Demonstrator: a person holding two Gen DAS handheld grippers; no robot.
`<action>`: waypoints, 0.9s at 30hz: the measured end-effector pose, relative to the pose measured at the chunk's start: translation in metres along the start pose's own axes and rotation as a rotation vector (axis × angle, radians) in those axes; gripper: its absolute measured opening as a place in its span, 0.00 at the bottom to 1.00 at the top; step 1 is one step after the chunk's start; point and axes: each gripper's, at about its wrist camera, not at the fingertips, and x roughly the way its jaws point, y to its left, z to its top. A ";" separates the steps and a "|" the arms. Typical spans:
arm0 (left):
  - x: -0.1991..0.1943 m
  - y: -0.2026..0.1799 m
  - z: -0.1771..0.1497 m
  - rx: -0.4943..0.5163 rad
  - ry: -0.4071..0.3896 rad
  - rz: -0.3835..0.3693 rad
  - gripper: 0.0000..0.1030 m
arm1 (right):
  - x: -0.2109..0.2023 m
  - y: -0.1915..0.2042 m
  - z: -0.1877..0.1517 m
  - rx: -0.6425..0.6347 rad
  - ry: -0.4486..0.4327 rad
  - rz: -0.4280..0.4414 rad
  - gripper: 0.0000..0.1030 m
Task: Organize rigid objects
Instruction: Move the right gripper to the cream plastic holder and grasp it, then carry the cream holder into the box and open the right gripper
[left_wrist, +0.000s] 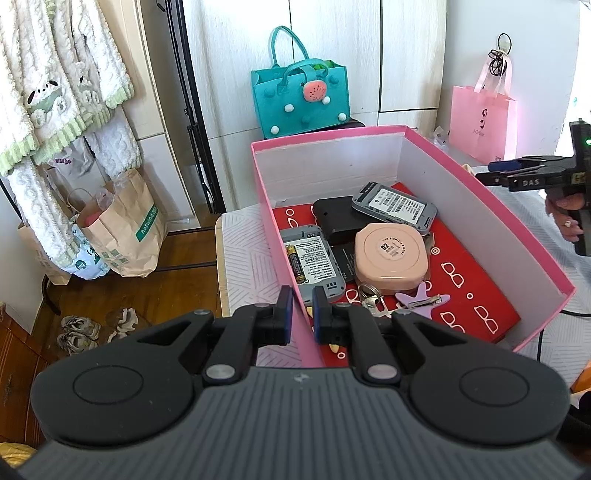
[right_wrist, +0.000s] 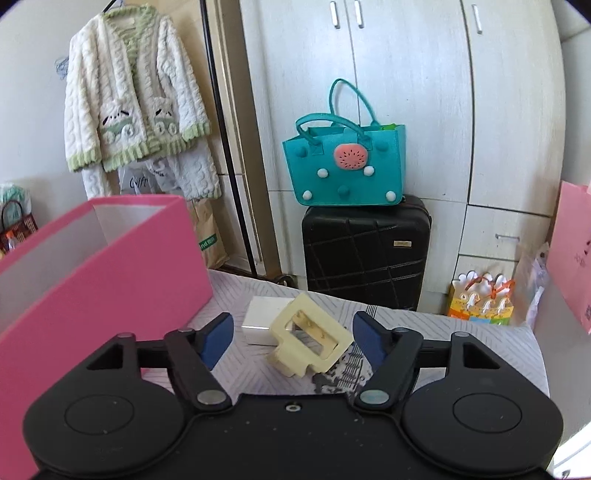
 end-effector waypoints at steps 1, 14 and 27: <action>0.000 0.000 0.000 0.001 0.000 0.000 0.10 | 0.004 0.000 0.000 -0.019 0.006 -0.003 0.75; 0.003 0.001 0.000 -0.002 0.022 -0.001 0.10 | 0.037 -0.001 0.003 -0.334 0.140 0.009 0.65; 0.004 -0.003 0.002 -0.007 0.026 0.022 0.10 | -0.005 0.006 -0.005 -0.107 0.175 -0.068 0.61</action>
